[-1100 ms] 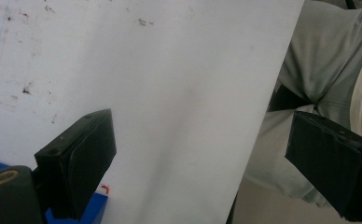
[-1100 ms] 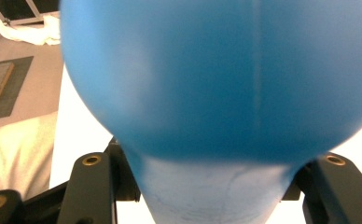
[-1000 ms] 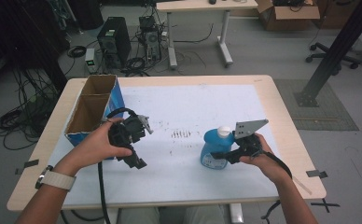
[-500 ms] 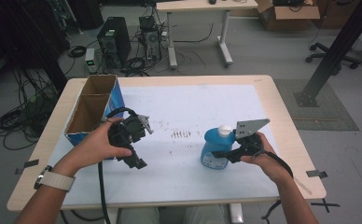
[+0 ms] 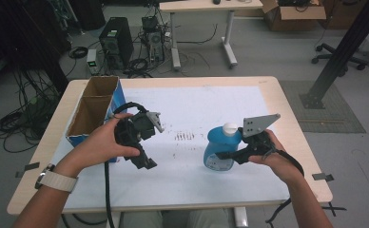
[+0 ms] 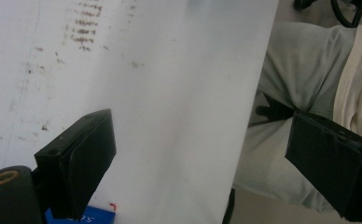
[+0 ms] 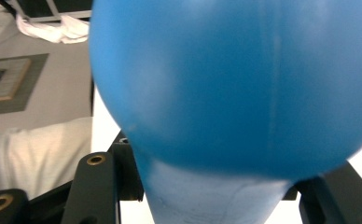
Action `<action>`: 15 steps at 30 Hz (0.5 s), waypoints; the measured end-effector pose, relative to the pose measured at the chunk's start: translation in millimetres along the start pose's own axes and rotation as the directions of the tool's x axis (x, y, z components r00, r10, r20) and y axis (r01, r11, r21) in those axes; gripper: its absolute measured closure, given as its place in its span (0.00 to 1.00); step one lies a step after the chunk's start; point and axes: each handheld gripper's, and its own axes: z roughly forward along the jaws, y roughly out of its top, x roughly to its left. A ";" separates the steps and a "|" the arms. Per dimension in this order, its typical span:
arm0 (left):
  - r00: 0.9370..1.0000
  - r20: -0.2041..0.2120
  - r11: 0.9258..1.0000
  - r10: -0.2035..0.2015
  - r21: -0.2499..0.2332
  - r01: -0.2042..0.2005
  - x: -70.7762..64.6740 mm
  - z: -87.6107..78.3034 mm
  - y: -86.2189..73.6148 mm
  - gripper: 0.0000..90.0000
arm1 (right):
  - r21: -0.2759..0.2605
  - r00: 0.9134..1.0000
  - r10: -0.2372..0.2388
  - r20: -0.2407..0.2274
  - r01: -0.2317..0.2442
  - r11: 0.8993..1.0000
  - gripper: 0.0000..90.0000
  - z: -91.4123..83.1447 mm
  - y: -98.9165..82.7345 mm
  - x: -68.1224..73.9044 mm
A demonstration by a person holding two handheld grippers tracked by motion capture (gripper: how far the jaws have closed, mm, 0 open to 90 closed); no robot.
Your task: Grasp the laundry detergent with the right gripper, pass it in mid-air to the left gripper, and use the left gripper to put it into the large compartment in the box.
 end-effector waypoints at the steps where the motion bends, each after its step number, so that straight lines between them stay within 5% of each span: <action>1: 1.000 -0.004 1.000 0.005 0.003 -0.005 -0.6 -2.0 2.3 0.10 | 0.005 1.000 0.004 -0.010 -0.004 1.000 0.48 -1.2 2.6 0.8; 15: 0.996 0.004 0.996 0.084 0.006 -0.084 -6.7 -34.0 37.9 0.09 | 0.022 0.994 -0.060 -0.087 0.062 0.998 0.48 -4.4 42.2 9.8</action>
